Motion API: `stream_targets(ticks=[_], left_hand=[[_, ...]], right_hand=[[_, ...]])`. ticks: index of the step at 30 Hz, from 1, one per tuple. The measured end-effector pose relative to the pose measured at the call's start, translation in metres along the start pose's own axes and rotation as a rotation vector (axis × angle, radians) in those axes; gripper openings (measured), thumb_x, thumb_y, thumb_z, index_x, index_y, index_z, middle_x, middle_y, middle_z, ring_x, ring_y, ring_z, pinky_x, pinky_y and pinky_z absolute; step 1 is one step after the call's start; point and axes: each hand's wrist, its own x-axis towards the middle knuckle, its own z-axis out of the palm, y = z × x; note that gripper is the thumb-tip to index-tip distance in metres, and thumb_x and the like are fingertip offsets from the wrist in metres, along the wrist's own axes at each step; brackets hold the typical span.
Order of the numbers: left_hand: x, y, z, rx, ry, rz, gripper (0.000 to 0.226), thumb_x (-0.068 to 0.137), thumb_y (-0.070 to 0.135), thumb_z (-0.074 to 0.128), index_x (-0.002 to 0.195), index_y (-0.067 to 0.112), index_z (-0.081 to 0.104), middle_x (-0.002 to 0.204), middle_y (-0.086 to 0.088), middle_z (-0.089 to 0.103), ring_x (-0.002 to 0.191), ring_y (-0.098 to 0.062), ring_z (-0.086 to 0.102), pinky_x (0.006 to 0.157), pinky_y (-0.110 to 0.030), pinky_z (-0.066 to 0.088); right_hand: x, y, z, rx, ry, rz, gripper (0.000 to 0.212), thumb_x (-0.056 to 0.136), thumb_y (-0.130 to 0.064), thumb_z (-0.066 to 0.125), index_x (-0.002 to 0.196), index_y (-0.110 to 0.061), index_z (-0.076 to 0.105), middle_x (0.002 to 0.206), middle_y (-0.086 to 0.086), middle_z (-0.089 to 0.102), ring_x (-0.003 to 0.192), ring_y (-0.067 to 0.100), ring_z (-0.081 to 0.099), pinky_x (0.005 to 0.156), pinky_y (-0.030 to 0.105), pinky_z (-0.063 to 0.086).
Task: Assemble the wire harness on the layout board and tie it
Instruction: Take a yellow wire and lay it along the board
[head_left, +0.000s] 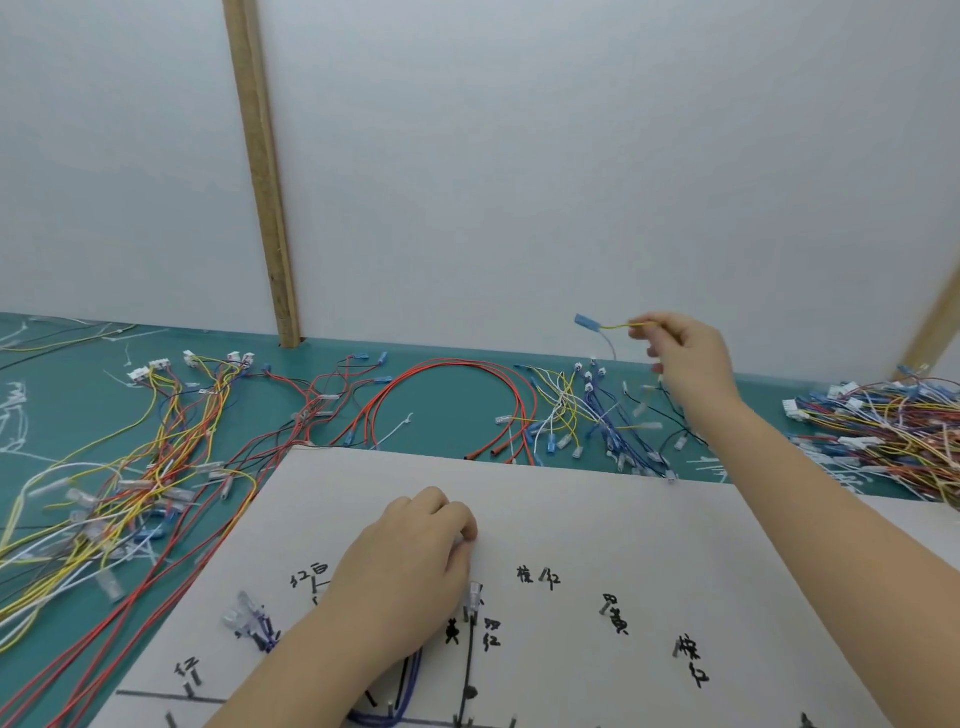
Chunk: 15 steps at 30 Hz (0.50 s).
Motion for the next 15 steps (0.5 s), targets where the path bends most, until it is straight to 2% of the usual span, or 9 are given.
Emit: stream_targets(ticks=[2,4,5,7,9,11,12,14,15], left_hand=[[0.000,0.000,0.000,-0.001,-0.001,0.002,0.025,0.096,0.027,0.031,0.113,0.029,0.048,0.114,0.012,0.044,0.107,-0.012,0.040,0.089,-0.025,0.038],[0.000,-0.001,0.001,-0.007,0.002,0.002,0.025,0.096,0.026,0.031,0.113,0.029,0.048,0.114,0.012,0.044,0.107,-0.012,0.041,0.089,-0.025,0.038],[0.000,-0.002,0.001,-0.009,0.003,0.002,0.025,0.096,0.026,0.031,0.113,0.030,0.048,0.114,0.012,0.044,0.107,-0.011,0.041,0.089,-0.025,0.038],[0.000,-0.002,0.001,-0.014,0.008,0.003,0.025,0.096,0.025,0.031,0.112,0.030,0.049,0.114,0.012,0.044,0.106,-0.011,0.041,0.089,-0.025,0.038],[0.000,-0.003,0.001,-0.020,0.009,0.004,0.025,0.096,0.024,0.031,0.112,0.030,0.049,0.113,0.012,0.045,0.106,-0.011,0.041,0.089,-0.025,0.038],[0.000,-0.003,0.001,-0.022,0.010,0.005,0.025,0.096,0.024,0.032,0.112,0.029,0.049,0.114,0.012,0.045,0.106,-0.011,0.041,0.089,-0.025,0.038],[0.000,-0.003,0.001,-0.020,0.011,0.006,0.025,0.096,0.024,0.031,0.112,0.029,0.049,0.114,0.012,0.045,0.106,-0.012,0.041,0.089,-0.025,0.037],[0.000,-0.003,0.002,-0.021,0.010,0.004,0.025,0.096,0.023,0.031,0.113,0.030,0.049,0.114,0.012,0.044,0.106,-0.011,0.041,0.088,-0.025,0.037],[0.000,-0.003,0.002,-0.023,0.009,0.002,0.026,0.096,0.023,0.031,0.113,0.029,0.049,0.114,0.012,0.044,0.107,-0.011,0.041,0.089,-0.025,0.037]], right_hand=[[-0.003,0.006,0.000,-0.107,-0.192,0.141,0.027,0.093,-0.002,0.042,0.104,-0.009,0.066,0.091,0.003,0.062,0.062,0.010,0.048,0.060,0.020,0.048],[-0.009,0.010,0.001,-0.200,-0.412,0.214,0.043,0.090,0.008,0.034,0.114,-0.010,0.064,0.089,-0.001,0.059,0.059,0.010,0.051,0.056,0.016,0.049],[-0.012,0.011,0.000,-0.251,-0.497,0.214,0.052,0.085,0.012,0.032,0.113,-0.017,0.065,0.090,-0.006,0.058,0.057,0.005,0.053,0.053,0.016,0.048],[-0.015,0.012,-0.002,-0.420,-0.665,0.131,0.061,0.079,0.013,0.035,0.099,-0.036,0.067,0.095,-0.020,0.054,0.052,-0.006,0.051,0.047,0.012,0.040],[-0.016,0.010,-0.001,-0.641,-0.837,0.011,0.050,0.080,0.002,0.050,0.086,-0.045,0.065,0.100,-0.021,0.049,0.061,-0.009,0.047,0.055,0.006,0.034],[-0.017,0.010,0.002,-0.785,-0.951,-0.063,0.032,0.079,-0.009,0.062,0.081,-0.041,0.065,0.105,-0.014,0.048,0.077,-0.007,0.046,0.068,0.011,0.037],[-0.017,0.012,0.004,-0.842,-0.995,-0.071,0.029,0.078,-0.010,0.063,0.080,-0.039,0.065,0.106,-0.011,0.052,0.081,0.000,0.049,0.072,0.018,0.040],[-0.016,0.014,0.005,-0.981,-1.028,-0.082,0.026,0.078,-0.010,0.061,0.078,-0.036,0.064,0.095,-0.007,0.060,0.082,0.012,0.054,0.070,0.024,0.045],[-0.016,0.015,0.005,-1.024,-1.003,-0.105,0.022,0.080,-0.011,0.061,0.078,-0.033,0.064,0.084,-0.010,0.060,0.079,0.013,0.055,0.064,0.020,0.044]])
